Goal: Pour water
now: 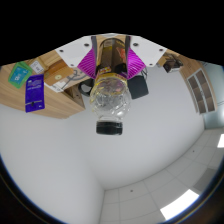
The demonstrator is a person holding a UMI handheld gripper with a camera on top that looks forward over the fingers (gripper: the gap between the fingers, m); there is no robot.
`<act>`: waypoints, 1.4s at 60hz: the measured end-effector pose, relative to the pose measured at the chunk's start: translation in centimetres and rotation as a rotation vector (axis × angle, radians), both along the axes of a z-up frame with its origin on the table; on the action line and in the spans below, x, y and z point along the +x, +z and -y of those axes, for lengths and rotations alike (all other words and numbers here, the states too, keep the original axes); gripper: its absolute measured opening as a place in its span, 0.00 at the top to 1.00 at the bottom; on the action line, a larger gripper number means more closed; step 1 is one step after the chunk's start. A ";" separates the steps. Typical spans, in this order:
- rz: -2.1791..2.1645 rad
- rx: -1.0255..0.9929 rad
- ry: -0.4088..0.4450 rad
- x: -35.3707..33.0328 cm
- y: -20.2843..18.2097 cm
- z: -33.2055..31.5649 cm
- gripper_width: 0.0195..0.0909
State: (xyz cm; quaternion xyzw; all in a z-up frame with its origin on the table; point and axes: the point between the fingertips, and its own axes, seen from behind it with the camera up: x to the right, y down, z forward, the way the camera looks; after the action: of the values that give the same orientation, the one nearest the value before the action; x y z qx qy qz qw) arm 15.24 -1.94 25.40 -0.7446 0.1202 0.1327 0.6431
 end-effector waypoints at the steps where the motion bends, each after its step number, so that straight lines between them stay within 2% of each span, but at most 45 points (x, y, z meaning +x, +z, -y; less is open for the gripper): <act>1: 0.036 -0.007 -0.006 0.7 -0.5 0.0 0.75; 11: 0.318 -0.066 -0.048 7.1 -7.7 0.0 0.75; 27: 0.352 -0.190 -0.020 11.4 -17.0 0.8 0.75; 34: 0.382 -0.151 0.000 11.3 -17.0 1.1 0.73; 43: 0.405 -0.171 -0.011 11.2 -17.2 1.2 0.50; 45: 0.408 -0.194 -0.014 11.4 -17.5 1.4 0.41; 48: 0.401 -0.217 -0.018 11.4 -17.3 2.1 0.11; 49: 0.396 -0.220 -0.020 11.4 -17.1 2.3 0.05; 52: 0.387 -0.234 -0.026 11.4 -16.5 3.3 0.11; 55: 0.382 -0.245 -0.026 11.1 -15.6 4.5 0.06; 63: 0.389 -0.279 -0.040 9.8 -12.5 9.4 0.07; 73: 0.400 -0.330 -0.070 6.1 -7.9 18.9 0.06; 84: 0.384 -0.374 -0.056 0.9 -4.8 28.8 0.07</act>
State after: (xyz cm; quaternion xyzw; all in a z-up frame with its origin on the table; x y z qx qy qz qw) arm 16.10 -30.75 20.62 -0.8584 0.0387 -0.0534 0.5088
